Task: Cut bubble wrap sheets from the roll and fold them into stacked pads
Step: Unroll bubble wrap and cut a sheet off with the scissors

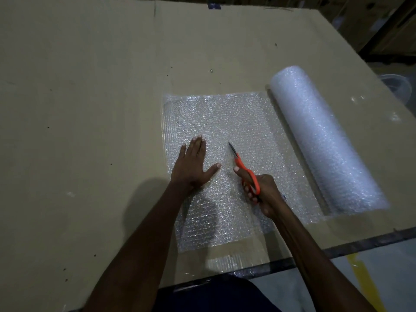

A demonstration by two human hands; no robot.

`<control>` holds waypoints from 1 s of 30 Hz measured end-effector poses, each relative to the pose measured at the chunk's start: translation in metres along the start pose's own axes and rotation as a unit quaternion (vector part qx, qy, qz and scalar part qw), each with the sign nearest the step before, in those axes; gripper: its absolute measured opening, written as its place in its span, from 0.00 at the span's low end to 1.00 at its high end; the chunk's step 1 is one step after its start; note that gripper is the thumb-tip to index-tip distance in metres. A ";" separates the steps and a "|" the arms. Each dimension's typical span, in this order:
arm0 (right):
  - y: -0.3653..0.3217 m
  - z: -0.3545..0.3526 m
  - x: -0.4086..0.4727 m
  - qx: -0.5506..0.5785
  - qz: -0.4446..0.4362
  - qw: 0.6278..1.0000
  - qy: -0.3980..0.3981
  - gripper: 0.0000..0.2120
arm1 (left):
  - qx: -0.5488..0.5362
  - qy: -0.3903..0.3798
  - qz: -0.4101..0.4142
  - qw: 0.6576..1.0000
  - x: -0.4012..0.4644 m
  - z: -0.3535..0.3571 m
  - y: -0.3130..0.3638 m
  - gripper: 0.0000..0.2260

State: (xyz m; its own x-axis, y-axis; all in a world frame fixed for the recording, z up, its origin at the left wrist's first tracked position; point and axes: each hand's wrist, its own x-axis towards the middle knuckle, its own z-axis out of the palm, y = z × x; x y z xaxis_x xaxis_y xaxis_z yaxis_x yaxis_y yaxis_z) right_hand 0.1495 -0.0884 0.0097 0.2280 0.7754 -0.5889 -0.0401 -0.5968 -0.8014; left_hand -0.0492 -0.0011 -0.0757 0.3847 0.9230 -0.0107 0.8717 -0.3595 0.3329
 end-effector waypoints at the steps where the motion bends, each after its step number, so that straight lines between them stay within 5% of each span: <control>1: -0.002 0.002 0.002 0.001 -0.003 1.000 0.001 0.21 | -0.001 -0.001 -0.001 1.000 -0.001 0.000 0.000 0.43; 10: -0.004 0.003 0.005 0.001 0.004 1.000 0.002 0.20 | -0.011 0.011 -0.012 1.000 0.002 -0.007 -0.002 0.45; 16: -0.011 0.002 0.005 -0.004 0.004 1.000 -0.001 0.21 | 0.005 0.099 0.004 0.995 0.038 -0.027 -0.010 0.34; 22: -0.023 0.008 0.014 -0.023 0.007 1.000 0.001 0.24 | 0.030 0.012 0.008 0.999 0.063 -0.022 -0.035 0.38; 30: -0.019 0.012 0.019 -0.014 0.011 1.000 0.003 0.20 | 0.016 0.003 0.003 1.000 0.060 -0.020 -0.035 0.37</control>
State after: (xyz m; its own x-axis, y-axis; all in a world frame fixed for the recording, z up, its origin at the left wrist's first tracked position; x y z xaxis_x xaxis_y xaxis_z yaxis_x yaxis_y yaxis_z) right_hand 0.1428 -0.0598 0.0122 0.2325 0.7612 -0.6054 -0.0180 -0.6190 -0.7852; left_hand -0.0633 0.0694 -0.0690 0.3873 0.9220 -0.0026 0.8793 -0.3685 0.3017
